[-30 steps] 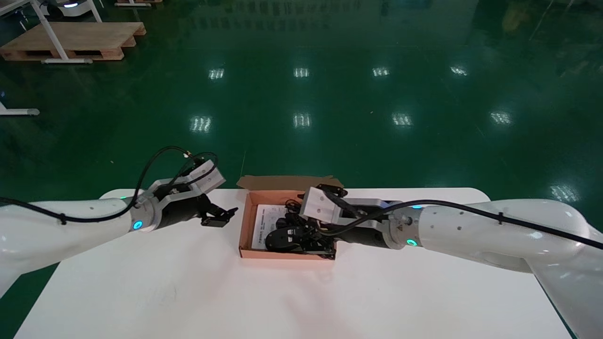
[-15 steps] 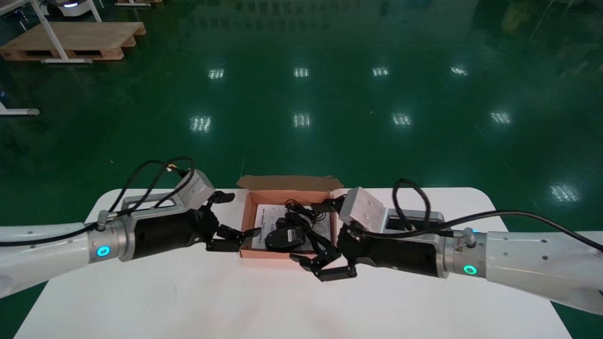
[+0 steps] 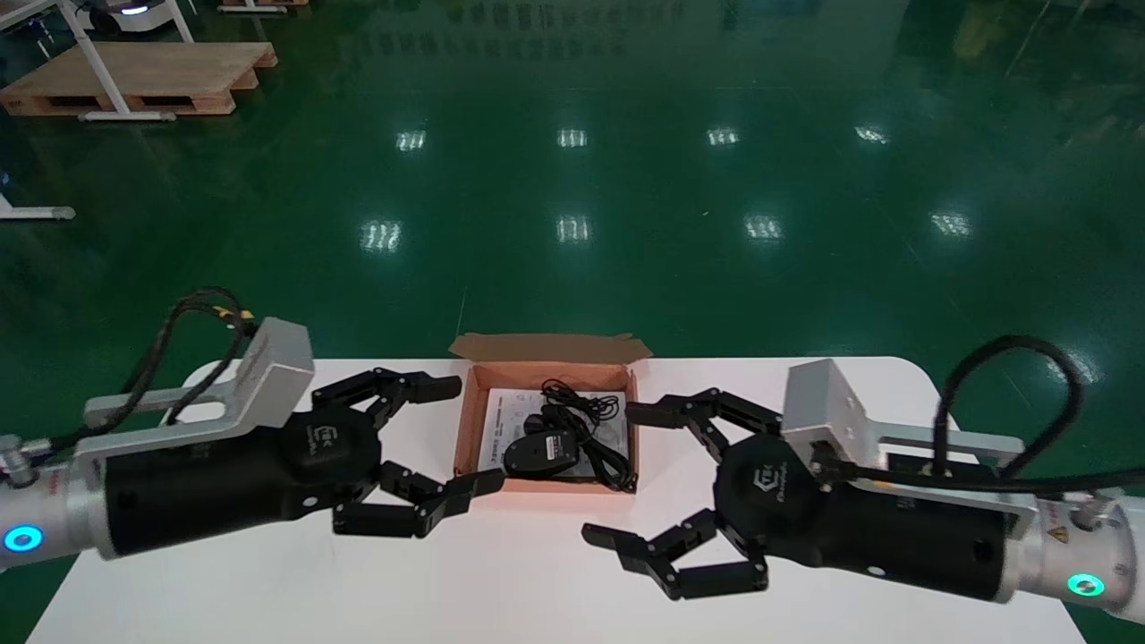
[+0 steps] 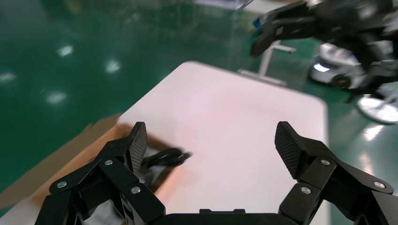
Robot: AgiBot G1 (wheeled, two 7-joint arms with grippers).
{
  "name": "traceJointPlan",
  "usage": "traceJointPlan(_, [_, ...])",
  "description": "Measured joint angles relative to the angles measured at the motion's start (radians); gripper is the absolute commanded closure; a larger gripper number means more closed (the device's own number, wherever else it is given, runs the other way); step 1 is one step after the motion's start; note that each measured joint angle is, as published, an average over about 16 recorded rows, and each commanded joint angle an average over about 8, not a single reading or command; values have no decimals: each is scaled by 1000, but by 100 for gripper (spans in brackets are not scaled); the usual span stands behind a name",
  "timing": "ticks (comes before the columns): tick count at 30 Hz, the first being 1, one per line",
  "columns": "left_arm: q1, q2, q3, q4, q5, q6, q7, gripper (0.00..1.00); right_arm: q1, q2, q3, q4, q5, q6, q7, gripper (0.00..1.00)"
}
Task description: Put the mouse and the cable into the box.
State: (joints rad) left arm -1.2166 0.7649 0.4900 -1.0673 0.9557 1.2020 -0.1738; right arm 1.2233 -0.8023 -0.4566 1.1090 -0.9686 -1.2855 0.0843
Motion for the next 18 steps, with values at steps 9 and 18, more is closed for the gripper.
traceJointPlan(9, [91,-98,-135,-139,-144,188,-9,0,-87,112,103,102,139,-123,60,0])
traceJointPlan(18, [140,-152,-209,-216,-224,295,-13,0,-142,183,169,168,228,-201,98,0])
